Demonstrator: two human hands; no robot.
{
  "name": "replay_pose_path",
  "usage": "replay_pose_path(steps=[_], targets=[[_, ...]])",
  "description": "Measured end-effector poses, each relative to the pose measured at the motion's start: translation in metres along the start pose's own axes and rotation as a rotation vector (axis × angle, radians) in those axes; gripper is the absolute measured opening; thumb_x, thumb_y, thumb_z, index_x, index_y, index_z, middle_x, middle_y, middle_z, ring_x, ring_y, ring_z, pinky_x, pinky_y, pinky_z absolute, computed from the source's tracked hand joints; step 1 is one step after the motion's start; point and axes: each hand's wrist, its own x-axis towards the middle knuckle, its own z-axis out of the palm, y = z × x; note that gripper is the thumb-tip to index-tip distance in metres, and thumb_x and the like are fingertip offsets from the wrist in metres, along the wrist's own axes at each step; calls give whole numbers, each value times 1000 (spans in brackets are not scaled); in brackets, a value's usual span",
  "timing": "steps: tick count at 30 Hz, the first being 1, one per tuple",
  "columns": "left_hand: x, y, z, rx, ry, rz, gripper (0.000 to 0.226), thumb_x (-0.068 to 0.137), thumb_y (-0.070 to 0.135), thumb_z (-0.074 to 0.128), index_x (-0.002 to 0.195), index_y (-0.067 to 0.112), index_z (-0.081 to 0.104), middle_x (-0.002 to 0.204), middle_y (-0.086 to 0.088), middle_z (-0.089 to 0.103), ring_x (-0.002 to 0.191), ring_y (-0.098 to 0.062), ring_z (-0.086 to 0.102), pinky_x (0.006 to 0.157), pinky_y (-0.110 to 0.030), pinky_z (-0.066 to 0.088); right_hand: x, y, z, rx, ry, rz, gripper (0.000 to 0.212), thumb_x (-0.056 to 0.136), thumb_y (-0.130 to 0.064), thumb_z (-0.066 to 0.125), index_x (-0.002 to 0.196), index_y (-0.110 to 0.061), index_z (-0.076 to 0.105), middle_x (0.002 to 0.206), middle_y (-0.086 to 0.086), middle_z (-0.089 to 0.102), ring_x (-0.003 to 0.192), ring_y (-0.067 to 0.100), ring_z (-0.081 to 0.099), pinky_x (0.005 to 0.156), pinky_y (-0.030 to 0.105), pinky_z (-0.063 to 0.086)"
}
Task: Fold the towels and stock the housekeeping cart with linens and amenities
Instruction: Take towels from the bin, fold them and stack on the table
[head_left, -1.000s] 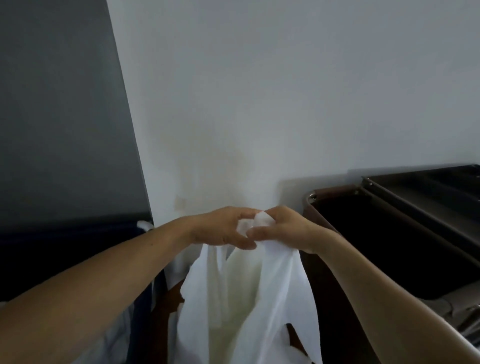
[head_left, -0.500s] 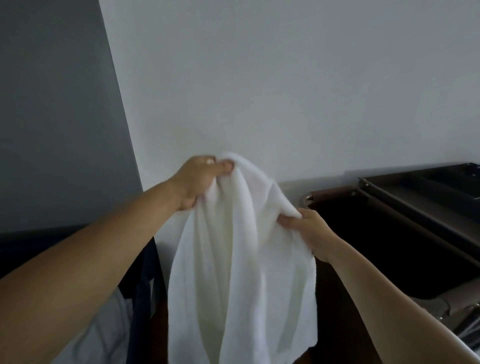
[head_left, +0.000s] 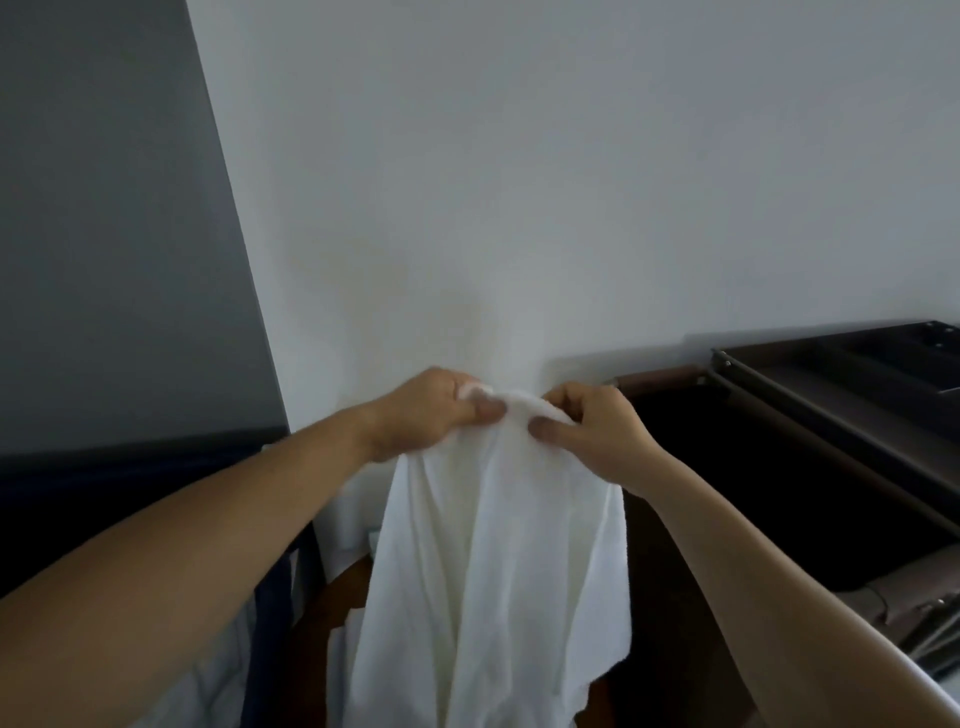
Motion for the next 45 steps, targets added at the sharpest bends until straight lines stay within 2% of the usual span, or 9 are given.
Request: replay_pose_path(steps=[7, 12, 17, 21, 25, 31, 36, 39, 45], targets=[[4, 18, -46, -734, 331, -80, 30, 94, 25, 63, 109, -1, 67, 86, -11, 73, 74, -24, 71, 68, -40, 60, -20, 54, 4, 50, -124, 359, 8, 87, -17, 73, 94, -15, 73, 96, 3, 73, 91, 24, 70, 89, 44, 57], [4, -33, -15, 178, 50, -177, 29, 93, 26, 68, 109, 1, 69, 110, -14, 70, 94, -20, 63, 88, -33, 51, -18, 42, 3, 9, -145, 400, 12, 77, -7, 63, 82, 2, 69, 80, 10, 67, 76, 27, 64, 71, 35, 51], [6, -36, 24, 179, -250, -44, 72, 87, 27, 74, 150, 21, 39, 147, 10, 46, 127, -2, 47, 94, -8, 40, -15, -4, 11, -76, -263, 136, 21, 64, -26, 54, 46, -32, 61, 42, -14, 49, 43, 0, 45, 47, 18, 35], [6, -32, 24, 98, -249, -20, 25, 90, 23, 70, 115, 20, 68, 108, 3, 70, 97, -11, 66, 84, -24, 54, -9, -11, 5, -275, -230, 4, 24, 72, -40, 54, 56, -24, 58, 51, -9, 53, 50, 4, 48, 49, 22, 35], [7, -24, 3, -104, -44, -11, 24, 92, 22, 67, 100, 0, 70, 86, -5, 72, 77, -14, 67, 73, -27, 55, -5, 7, -2, -383, -91, 131, 20, 82, -30, 60, 66, -18, 58, 62, -3, 58, 63, 19, 60, 54, 30, 43], [11, -9, -50, -462, 70, -143, 23, 91, 21, 67, 102, 0, 70, 98, -16, 73, 84, -28, 71, 74, -41, 61, -5, 31, -5, -337, -127, 337, 15, 88, -21, 60, 100, -13, 64, 82, 3, 65, 72, 19, 64, 54, 26, 48], [9, -49, -11, -87, 64, -317, 22, 93, 17, 66, 102, -3, 68, 101, -22, 71, 91, -37, 71, 81, -49, 57, -15, 29, -2, -343, -102, 284, 20, 83, -23, 66, 94, -23, 49, 88, -6, 55, 73, 10, 55, 51, 21, 38], [8, -72, 2, -22, 121, -382, 26, 92, 24, 66, 93, -1, 68, 99, -23, 70, 81, -32, 69, 72, -38, 56, -25, 30, 3, -178, -179, 278, 28, 78, -19, 73, 92, -29, 51, 92, -4, 60, 74, 11, 61, 47, 14, 43], [5, -64, 7, 378, 156, -334, 36, 86, 41, 62, 66, 13, 49, 68, 1, 53, 59, -15, 49, 52, -29, 35, -32, 28, 7, 501, -82, 367, 37, 85, -3, 63, 104, -33, 71, 113, 11, 66, 98, 31, 69, 75, 38, 60]])
